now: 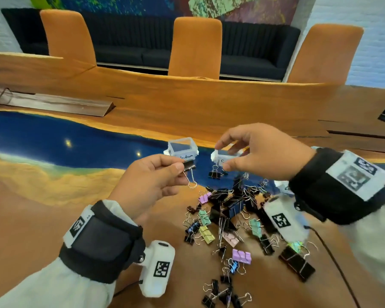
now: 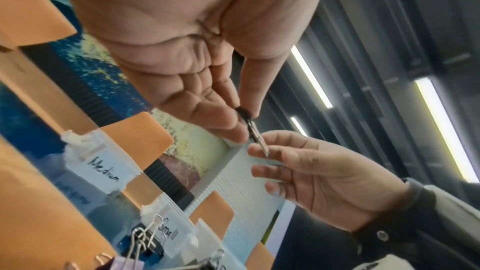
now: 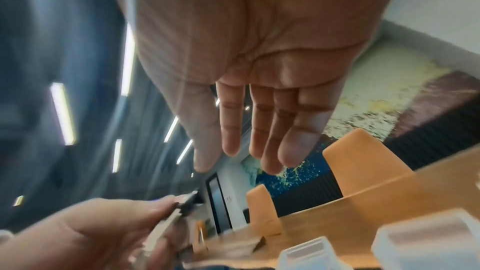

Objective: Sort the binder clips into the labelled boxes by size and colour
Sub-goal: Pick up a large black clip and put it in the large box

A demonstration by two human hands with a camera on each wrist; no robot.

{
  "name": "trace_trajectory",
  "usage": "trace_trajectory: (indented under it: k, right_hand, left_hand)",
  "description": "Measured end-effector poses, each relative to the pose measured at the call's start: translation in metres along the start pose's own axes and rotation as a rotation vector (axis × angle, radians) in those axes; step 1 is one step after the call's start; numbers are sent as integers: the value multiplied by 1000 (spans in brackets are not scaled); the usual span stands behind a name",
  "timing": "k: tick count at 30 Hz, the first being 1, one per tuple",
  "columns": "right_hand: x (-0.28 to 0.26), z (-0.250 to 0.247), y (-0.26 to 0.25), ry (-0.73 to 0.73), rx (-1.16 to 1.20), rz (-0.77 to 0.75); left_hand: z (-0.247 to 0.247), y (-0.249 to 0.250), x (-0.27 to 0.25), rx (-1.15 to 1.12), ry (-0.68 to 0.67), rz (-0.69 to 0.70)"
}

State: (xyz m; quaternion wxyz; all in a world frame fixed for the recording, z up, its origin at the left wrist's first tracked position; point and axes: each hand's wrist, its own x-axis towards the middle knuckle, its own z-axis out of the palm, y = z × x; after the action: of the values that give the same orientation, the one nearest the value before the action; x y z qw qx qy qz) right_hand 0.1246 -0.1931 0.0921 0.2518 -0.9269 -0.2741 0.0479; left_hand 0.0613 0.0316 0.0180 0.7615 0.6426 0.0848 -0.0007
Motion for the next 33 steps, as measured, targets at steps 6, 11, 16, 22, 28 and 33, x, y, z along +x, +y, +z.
trace_trajectory:
  k: [6,11,16,22,28,33]
  right_hand:
    - [85,4,2,-214,-381,15]
    - [145,29,-8,-164,-415,30]
    - [176,56,-8,-305,-655,59]
    - [188,76,3,-380,-681,120]
    - [179,70,2,-303,-641,45]
    - [138,55,-19,-242,-598,-30]
  left_hand:
    - [-23,-10,23,-707,106,-152]
    - [-36,-23,30,-925,119,-165]
    - [-42,-23,32,-977,108,-118]
    - [-44,-25,36,-906,123,-145]
    - [-45,-29,41,-845,146,-148]
    - [-45,-31,39,-636,142,-111]
